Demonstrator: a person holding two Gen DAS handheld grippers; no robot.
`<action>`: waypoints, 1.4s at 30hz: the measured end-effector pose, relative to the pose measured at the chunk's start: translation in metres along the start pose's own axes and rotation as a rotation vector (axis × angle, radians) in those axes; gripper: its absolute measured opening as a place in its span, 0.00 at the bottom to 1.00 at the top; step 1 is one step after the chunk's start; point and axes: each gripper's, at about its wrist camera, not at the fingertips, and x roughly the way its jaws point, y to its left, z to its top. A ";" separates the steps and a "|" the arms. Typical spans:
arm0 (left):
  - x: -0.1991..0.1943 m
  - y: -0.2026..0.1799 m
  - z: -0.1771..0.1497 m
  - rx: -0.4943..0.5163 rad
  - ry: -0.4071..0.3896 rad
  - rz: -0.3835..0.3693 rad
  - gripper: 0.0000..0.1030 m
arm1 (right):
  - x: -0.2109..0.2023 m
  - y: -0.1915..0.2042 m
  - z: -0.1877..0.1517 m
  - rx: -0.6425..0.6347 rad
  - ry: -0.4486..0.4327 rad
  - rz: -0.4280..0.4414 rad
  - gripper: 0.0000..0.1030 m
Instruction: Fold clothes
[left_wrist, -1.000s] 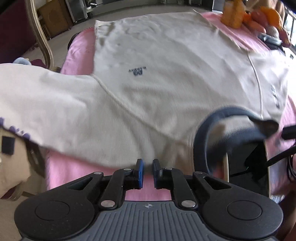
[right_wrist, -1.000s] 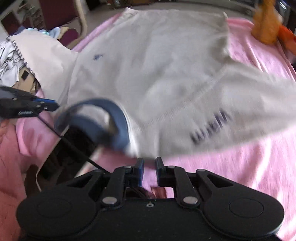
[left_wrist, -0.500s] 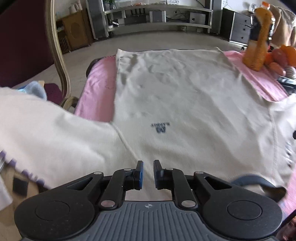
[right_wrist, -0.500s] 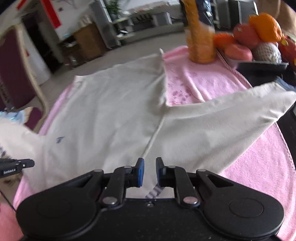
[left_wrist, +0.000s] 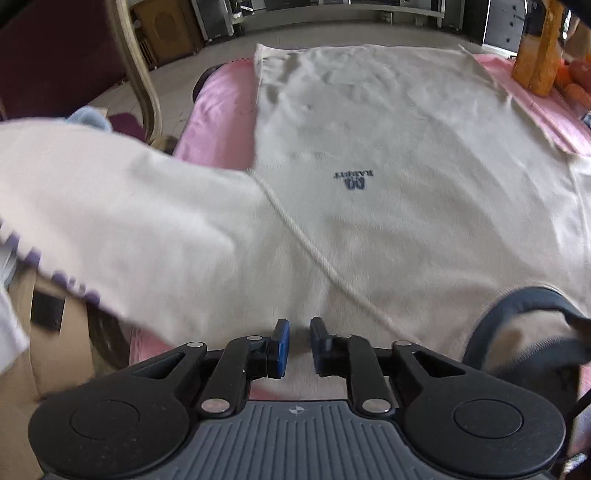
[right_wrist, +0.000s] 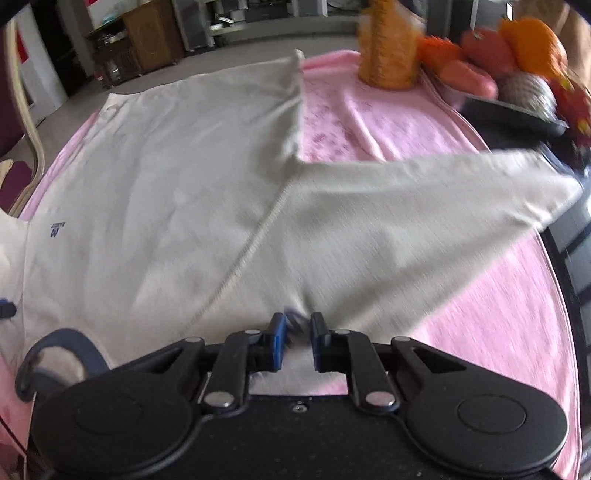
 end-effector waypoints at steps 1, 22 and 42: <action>-0.004 0.003 -0.004 -0.013 -0.007 -0.017 0.15 | -0.004 -0.005 -0.003 0.022 -0.002 0.018 0.13; -0.023 -0.006 -0.005 -0.011 -0.045 -0.120 0.13 | -0.017 0.016 -0.012 -0.057 0.068 0.349 0.06; -0.046 -0.127 0.072 0.071 -0.105 -0.154 0.14 | -0.055 -0.210 0.034 0.873 -0.409 0.155 0.39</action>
